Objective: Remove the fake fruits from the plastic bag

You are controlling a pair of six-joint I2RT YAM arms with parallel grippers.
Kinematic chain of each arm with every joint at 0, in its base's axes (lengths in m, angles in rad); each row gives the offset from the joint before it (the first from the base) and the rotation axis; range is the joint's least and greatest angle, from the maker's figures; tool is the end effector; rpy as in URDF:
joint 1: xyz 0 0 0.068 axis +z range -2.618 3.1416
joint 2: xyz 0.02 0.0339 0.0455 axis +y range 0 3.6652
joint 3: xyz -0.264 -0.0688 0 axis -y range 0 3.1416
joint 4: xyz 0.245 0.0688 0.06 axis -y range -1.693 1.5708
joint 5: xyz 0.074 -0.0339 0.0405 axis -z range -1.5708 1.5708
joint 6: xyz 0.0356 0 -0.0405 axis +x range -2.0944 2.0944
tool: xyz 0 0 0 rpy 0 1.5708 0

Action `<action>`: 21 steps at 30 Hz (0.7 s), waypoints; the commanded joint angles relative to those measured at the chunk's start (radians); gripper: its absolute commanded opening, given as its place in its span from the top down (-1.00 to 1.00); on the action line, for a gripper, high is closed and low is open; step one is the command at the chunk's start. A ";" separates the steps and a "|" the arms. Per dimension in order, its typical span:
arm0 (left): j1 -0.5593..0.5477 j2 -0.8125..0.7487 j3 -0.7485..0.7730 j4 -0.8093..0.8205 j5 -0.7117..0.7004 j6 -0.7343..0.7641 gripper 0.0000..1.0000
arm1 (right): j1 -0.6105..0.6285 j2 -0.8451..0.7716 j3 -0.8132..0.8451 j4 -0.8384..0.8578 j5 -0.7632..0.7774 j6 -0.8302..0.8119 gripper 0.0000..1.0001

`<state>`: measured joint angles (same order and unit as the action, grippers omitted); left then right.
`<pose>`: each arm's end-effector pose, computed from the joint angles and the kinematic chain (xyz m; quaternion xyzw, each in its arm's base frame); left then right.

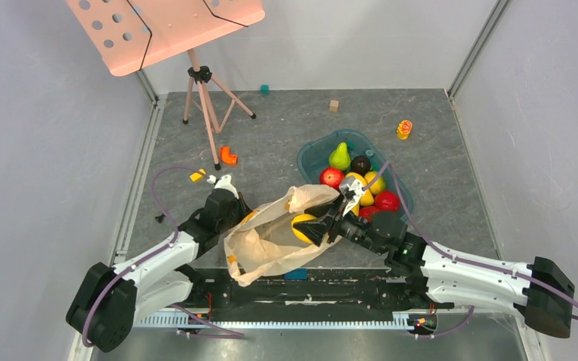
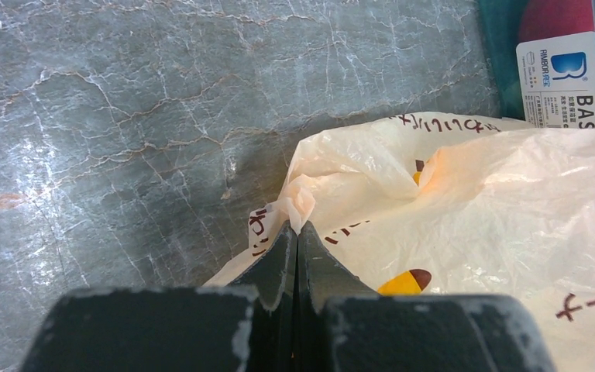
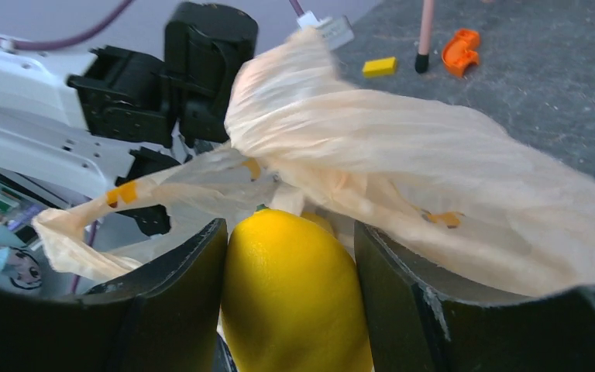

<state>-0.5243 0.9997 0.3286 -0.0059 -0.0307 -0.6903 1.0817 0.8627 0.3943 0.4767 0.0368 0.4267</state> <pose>0.1667 -0.0951 0.1616 -0.0814 0.8980 -0.2352 0.3628 0.0968 0.1791 0.2579 -0.2141 0.6708 0.4766 0.5263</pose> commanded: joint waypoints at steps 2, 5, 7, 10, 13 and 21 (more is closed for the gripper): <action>-0.002 -0.012 0.021 0.012 -0.028 0.032 0.96 | -0.005 -0.025 0.031 0.114 -0.047 0.032 -0.02; -0.002 -0.016 0.025 -0.022 -0.050 0.027 0.96 | -0.005 -0.025 0.064 0.103 -0.082 0.042 -0.01; -0.002 -0.023 0.031 -0.042 -0.079 0.018 0.96 | -0.005 -0.035 0.086 0.075 -0.075 0.044 0.00; -0.002 -0.033 0.047 -0.098 -0.137 0.000 0.96 | -0.005 -0.058 0.121 0.000 -0.043 0.036 0.03; -0.002 -0.043 0.064 -0.158 -0.207 -0.015 0.96 | -0.010 -0.079 0.176 -0.133 0.054 0.017 0.07; -0.001 -0.055 0.108 -0.305 -0.365 -0.064 0.96 | -0.185 -0.137 0.302 -0.435 0.201 -0.003 0.10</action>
<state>-0.5240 0.9646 0.3851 -0.2260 -0.2703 -0.7033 0.9924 0.7547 0.6044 0.2253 0.1291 0.4431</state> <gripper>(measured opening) 0.032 0.600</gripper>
